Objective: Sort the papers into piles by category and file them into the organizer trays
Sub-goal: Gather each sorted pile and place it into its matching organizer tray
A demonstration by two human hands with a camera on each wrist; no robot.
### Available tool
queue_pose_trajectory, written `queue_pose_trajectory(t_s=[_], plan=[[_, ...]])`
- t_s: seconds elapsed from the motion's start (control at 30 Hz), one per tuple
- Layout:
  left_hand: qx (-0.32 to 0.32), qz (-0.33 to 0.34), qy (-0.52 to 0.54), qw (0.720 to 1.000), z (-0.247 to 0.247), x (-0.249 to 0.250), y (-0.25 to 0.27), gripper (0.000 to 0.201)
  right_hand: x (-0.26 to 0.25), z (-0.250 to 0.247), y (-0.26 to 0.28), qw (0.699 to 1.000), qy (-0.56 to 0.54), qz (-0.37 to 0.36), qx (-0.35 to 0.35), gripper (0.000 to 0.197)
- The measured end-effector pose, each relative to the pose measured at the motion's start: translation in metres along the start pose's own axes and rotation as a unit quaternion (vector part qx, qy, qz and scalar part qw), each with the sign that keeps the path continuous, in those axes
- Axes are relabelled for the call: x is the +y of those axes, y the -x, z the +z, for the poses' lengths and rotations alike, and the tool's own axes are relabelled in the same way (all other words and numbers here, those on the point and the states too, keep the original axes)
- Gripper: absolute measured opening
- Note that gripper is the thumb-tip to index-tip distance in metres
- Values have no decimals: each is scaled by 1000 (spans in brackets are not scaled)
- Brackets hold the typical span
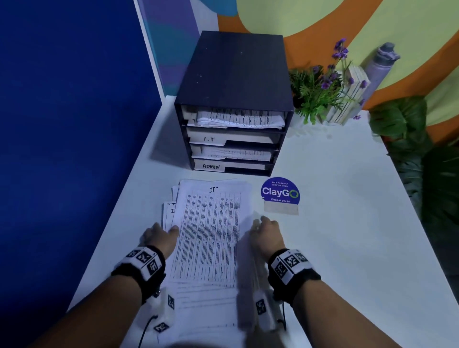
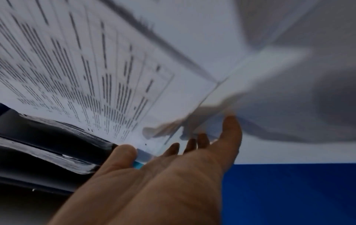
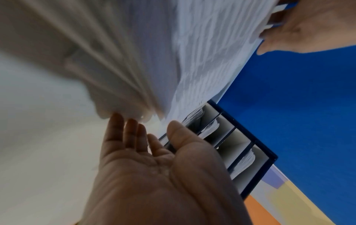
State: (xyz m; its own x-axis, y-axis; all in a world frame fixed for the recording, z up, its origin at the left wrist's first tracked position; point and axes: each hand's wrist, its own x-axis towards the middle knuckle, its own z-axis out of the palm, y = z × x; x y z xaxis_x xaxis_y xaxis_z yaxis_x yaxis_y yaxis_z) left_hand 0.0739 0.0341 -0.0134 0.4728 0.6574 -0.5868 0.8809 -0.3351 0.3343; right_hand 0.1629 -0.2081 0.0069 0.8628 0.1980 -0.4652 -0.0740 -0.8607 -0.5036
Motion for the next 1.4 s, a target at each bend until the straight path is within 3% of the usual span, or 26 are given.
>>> queue_pose_trajectory(t_s=[0.1,0.2,0.27,0.4,0.47,0.6,0.67,0.73,0.87,1.0,1.2,1.33,1.4], plan=[[-18,20,24,999,13,-5,8,70,-3,15,7,994,-100,48,-7,38],[-59,64,75,993,19,0,18,61,5,17,9,971,-204,105,-66,59],[-114,82,125,982,19,-1,25,64,16,16,13,970,-211,108,-60,49],[-157,94,200,962,21,-15,23,78,24,7,32,959,-282,27,-8,25],[-151,96,257,950,17,-16,23,75,17,-4,43,939,-343,-27,17,24],[-134,185,364,903,-17,13,45,71,-19,-48,65,897,-419,-135,31,32],[-74,247,405,877,-40,35,59,50,-34,-70,71,874,-445,-187,56,38],[-37,294,451,842,-58,52,76,33,-43,-87,76,858,-449,-233,88,40],[-34,367,482,795,-67,60,102,47,-43,-92,84,850,-452,-242,125,42],[-58,374,491,785,-58,54,108,58,-35,-87,92,841,-466,-233,143,63],[-44,383,509,769,-62,61,109,65,-49,-103,93,804,-429,-353,212,76],[-40,382,544,746,-63,63,111,62,-51,-103,92,805,-394,-382,227,79],[-41,376,564,734,-66,65,112,60,-50,-106,88,821,-298,-414,258,82]])
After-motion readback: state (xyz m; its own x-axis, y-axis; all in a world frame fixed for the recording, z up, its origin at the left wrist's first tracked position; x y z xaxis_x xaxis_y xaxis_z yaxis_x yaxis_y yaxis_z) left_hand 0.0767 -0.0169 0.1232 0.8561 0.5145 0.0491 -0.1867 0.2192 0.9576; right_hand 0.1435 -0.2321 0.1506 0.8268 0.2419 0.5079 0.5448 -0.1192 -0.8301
